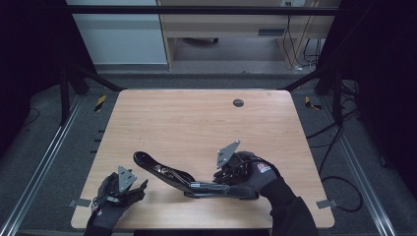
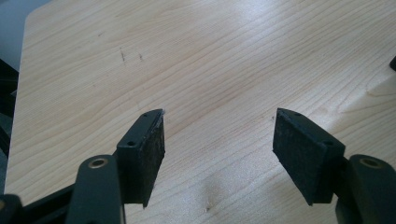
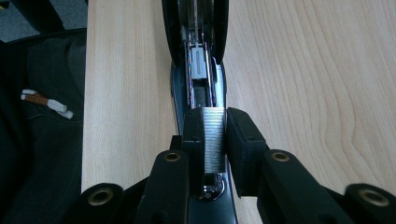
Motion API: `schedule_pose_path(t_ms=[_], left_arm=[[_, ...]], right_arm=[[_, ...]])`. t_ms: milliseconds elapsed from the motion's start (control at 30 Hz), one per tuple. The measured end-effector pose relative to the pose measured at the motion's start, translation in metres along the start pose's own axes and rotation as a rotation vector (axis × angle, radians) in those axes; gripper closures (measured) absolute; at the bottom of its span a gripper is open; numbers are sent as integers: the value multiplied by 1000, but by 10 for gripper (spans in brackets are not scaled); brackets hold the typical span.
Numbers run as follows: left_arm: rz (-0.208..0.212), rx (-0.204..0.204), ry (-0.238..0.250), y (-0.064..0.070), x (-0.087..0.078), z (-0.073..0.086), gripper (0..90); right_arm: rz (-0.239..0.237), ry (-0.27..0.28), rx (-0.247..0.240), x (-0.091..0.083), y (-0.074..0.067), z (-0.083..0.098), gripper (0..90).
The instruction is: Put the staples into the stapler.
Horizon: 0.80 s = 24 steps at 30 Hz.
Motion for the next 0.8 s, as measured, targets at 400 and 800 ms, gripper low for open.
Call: schedule_pose_path(t_ms=[400, 800], left_arm=[[-1, 1, -1, 0, 0, 0, 335], [-1, -1, -2, 0, 0, 0, 335]], right_arm=[[-15, -20, 2, 8, -2, 1, 782], [-23, -35, 1, 14, -1, 2, 782]])
Point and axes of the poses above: each handheld gripper's, and its own axes: x roughly forward along the jaws, z roughly out of its underside, y roughly to its right, the point moved 9 cm from there along x, roughly forward along the jaws, and after that the axes turned 7 degrees about -x, right-handed, at the moved point
